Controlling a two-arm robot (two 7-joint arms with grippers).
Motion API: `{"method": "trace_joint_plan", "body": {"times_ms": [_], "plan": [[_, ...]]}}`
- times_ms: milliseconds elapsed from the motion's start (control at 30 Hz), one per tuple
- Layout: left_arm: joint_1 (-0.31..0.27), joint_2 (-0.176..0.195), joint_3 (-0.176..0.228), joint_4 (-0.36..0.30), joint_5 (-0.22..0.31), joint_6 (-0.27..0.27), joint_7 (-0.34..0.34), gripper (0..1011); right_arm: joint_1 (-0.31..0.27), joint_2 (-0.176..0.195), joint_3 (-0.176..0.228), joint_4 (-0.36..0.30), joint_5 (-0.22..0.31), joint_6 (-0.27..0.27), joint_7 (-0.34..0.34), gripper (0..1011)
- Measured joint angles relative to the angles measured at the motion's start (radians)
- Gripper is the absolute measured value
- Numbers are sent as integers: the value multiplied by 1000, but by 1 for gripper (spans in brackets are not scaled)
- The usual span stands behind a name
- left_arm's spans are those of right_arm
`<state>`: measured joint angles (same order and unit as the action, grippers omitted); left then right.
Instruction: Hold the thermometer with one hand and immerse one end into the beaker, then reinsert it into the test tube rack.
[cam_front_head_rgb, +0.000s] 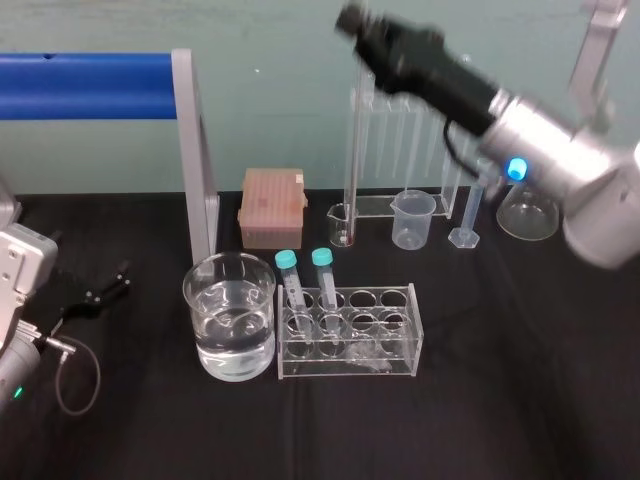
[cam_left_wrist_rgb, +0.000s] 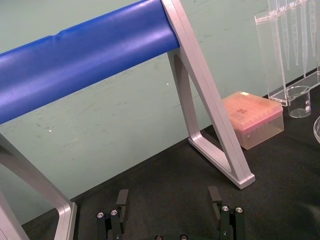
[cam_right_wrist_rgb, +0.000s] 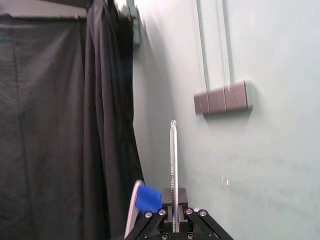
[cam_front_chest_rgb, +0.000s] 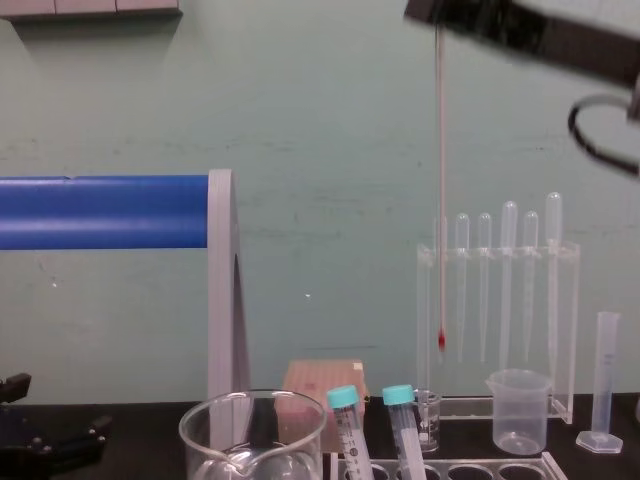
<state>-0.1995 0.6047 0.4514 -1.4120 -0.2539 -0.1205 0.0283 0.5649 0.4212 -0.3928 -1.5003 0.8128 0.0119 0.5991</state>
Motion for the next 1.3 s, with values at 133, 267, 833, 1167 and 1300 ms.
{"method": "trace_joint_plan", "body": {"times_ms": [133, 267, 833, 1167, 1300], "plan": [[0, 0, 0, 0, 0, 0, 0, 1008, 67, -5, 2, 19, 14, 6, 12, 57], [0, 0, 0, 0, 0, 0, 0, 1008, 135, -30, -24, 60, 26, 1, 44, 58], [0, 0, 0, 0, 0, 0, 0, 1008, 255, -208, -213, 316, 25, -73, 217, 57], [0, 0, 0, 0, 0, 0, 0, 1008, 248, -246, -254, 440, 0, -88, 261, 58], [0, 0, 0, 0, 0, 0, 0, 1008, 225, -241, -270, 463, -25, -90, 271, 58]]}}
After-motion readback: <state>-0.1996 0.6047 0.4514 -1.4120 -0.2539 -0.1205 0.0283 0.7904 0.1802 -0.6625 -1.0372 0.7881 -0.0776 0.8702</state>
